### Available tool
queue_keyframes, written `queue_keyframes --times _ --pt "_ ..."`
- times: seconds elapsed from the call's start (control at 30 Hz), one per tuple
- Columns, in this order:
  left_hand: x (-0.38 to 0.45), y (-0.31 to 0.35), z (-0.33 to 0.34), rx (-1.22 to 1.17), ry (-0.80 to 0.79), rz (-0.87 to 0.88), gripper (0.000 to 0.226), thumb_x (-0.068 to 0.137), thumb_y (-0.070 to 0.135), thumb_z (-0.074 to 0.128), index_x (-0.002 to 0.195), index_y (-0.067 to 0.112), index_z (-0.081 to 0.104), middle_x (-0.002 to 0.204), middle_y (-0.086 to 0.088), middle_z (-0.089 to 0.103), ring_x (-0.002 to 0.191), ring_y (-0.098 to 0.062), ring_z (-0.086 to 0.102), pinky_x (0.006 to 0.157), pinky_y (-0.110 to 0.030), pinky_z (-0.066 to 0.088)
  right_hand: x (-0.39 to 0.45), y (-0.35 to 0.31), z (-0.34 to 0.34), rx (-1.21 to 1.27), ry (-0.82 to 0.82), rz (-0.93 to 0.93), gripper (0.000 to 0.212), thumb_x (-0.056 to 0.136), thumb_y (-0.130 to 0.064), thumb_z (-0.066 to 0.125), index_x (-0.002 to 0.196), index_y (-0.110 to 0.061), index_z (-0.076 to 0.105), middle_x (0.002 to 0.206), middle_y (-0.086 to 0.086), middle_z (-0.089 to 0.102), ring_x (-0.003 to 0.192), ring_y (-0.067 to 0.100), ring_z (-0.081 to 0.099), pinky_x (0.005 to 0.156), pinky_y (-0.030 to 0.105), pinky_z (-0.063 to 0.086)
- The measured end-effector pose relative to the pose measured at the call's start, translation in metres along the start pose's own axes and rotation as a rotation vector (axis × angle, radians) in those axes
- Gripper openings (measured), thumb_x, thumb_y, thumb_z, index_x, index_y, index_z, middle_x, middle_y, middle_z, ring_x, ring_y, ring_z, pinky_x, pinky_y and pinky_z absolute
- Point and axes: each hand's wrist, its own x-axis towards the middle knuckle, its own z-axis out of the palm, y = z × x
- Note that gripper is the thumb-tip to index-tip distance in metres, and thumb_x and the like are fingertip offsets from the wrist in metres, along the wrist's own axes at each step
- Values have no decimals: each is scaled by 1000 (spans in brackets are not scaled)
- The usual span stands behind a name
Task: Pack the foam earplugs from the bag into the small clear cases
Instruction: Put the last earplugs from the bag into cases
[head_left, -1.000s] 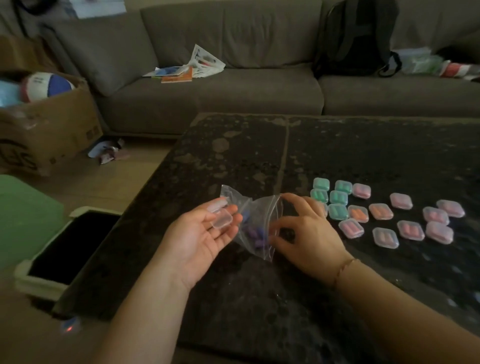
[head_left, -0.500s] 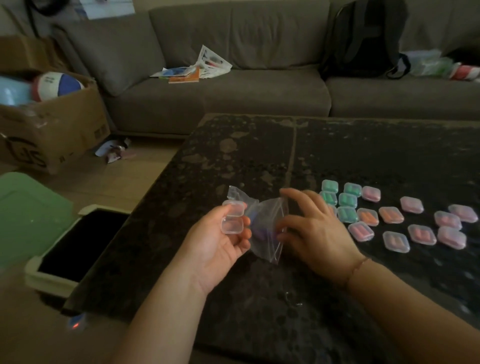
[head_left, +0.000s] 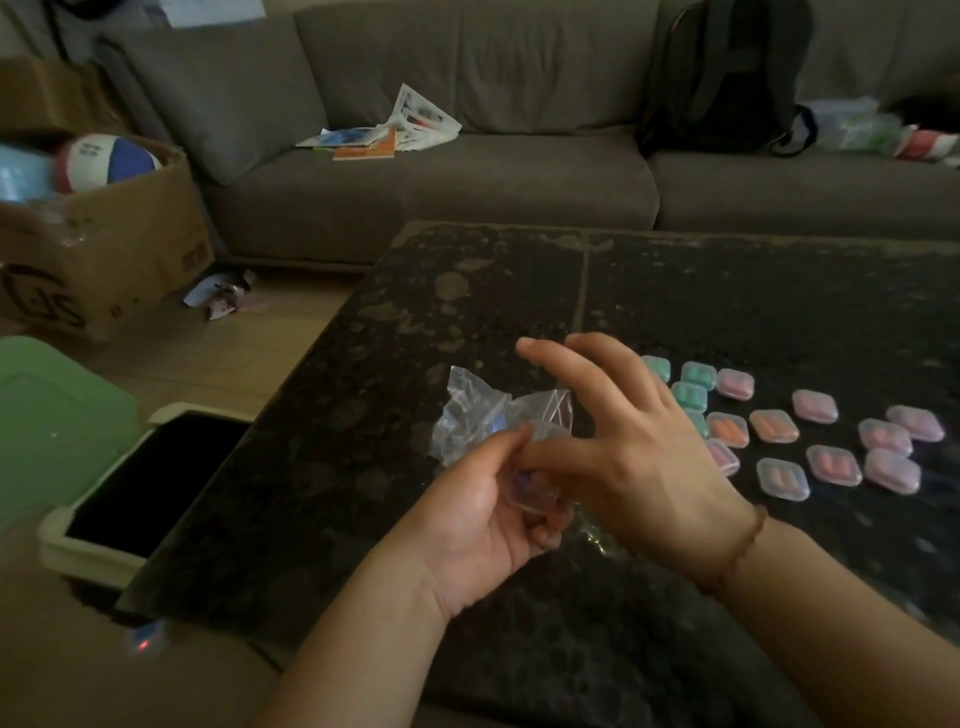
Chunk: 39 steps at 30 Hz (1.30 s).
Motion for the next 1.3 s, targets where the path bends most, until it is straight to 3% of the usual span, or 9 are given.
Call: queue_keyframes --times 0.27,0.33,0.47,0.57,0.63,0.73,0.9,1.1,1.3 --pt "-2 0 1 -12 31 -5 34 103 38 49 93 12 68 65 -2 56 62 -16 50 57 -27 36 1 -2 1 19 -75 -8 18 79 -39 61 94 -44 69 154 5 33 139 38 30 96 50 42" --pt "-3 2 0 -28 18 25 35 101 38 48 97 13 72 68 -2 58 62 -14 51 59 -27 36 0 -2 -1 152 57 76 19 88 -38 57 99 -37 72 150 5 39 136 32 34 99 44 41" --pt "0 8 -4 -111 136 161 41 98 40 52 114 11 76 94 -9 73 67 -14 65 63 -26 48 -5 1 0 315 382 442 21 91 -33 56 99 -22 72 131 -4 49 123 14 43 99 14 31" --pt "2 14 -5 -185 286 300 43 102 42 49 116 8 73 89 -10 70 67 -15 60 64 -27 48 -13 9 17 235 155 616 19 86 -37 59 99 -30 70 136 -5 47 127 14 36 99 19 27" --pt "3 16 -7 -275 343 347 45 103 42 48 118 7 70 84 -8 62 65 -14 52 64 -26 44 -18 13 31 155 -73 598 17 84 -42 61 99 -40 69 146 -6 37 135 19 26 103 31 31" --pt "5 16 -8 -327 397 340 45 102 43 48 122 8 68 92 -10 60 68 -15 52 66 -26 45 -14 11 41 184 -222 543 18 83 -50 61 99 -47 69 155 -7 23 142 24 14 109 46 32" --pt "10 12 -10 -304 442 320 43 102 43 49 119 9 70 94 -10 62 70 -15 53 65 -27 45 1 -2 51 187 -312 560 28 83 -62 58 107 -50 67 160 -10 8 144 27 3 112 49 25" --pt "13 13 -7 -297 442 287 43 103 44 49 115 9 71 93 -10 62 69 -16 52 64 -28 45 2 -6 62 124 -183 574 20 87 -51 57 98 -43 72 157 -3 25 141 33 19 103 51 35" --pt "12 12 -8 -246 441 280 43 103 43 49 115 9 71 88 -9 63 69 -16 53 65 -29 45 2 5 41 119 -226 523 21 87 -48 59 106 -47 67 159 -7 15 144 27 11 109 52 26"
